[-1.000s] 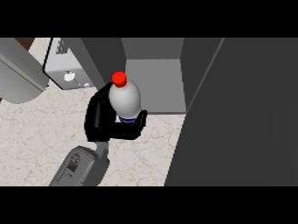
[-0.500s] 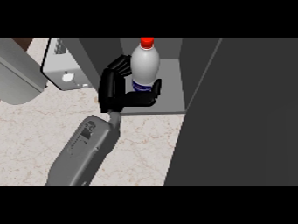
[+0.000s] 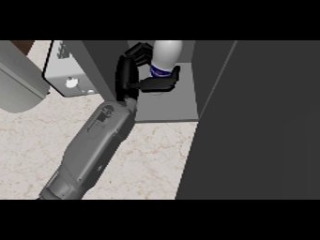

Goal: Pick up the bottled water, place it into the cabinet and close the cabinet

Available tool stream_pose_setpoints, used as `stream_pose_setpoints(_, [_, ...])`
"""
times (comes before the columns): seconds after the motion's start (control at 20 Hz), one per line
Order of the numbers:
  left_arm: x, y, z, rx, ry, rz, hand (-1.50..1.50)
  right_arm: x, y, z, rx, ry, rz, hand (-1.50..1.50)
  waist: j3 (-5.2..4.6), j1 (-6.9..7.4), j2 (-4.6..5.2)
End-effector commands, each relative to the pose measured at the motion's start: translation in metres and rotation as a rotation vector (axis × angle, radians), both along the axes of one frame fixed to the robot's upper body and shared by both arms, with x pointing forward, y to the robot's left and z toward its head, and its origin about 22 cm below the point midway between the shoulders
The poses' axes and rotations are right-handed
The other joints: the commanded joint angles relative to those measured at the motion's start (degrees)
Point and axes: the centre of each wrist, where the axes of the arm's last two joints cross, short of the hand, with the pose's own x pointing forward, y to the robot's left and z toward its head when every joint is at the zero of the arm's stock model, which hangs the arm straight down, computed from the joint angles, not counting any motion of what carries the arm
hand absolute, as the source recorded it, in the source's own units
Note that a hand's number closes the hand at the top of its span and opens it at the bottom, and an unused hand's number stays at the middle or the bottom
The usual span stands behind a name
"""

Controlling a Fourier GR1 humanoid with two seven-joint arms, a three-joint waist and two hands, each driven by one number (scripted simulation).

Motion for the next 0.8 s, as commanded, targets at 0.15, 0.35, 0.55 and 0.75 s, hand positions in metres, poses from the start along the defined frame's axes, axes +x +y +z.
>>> stream_pose_setpoints(0.15, [0.025,-0.002,-0.001,0.074,0.024,0.06,1.5,-0.007,-0.016,0.02,0.014,-0.049,-0.005,-1.5,0.02,-0.07,0.24])
stream_pose_setpoints(0.35, [0.03,0.003,-0.02,0.164,0.037,0.136,1.5,-0.018,-0.005,0.012,0.011,-0.026,-0.001,-1.5,-0.03,-1.17,0.23])
stream_pose_setpoints(0.55, [0.038,-0.004,-0.012,0.258,0.043,0.18,1.5,-0.014,-0.013,0.021,0.024,-0.058,0.013,-1.5,-0.01,-1.25,0.51])
stream_pose_setpoints(0.75, [0.031,0.017,-0.046,0.254,0.095,0.188,1.5,-0.023,-0.01,0.016,0.044,-0.043,0.027,-1.5,-0.02,-1.59,0.52])
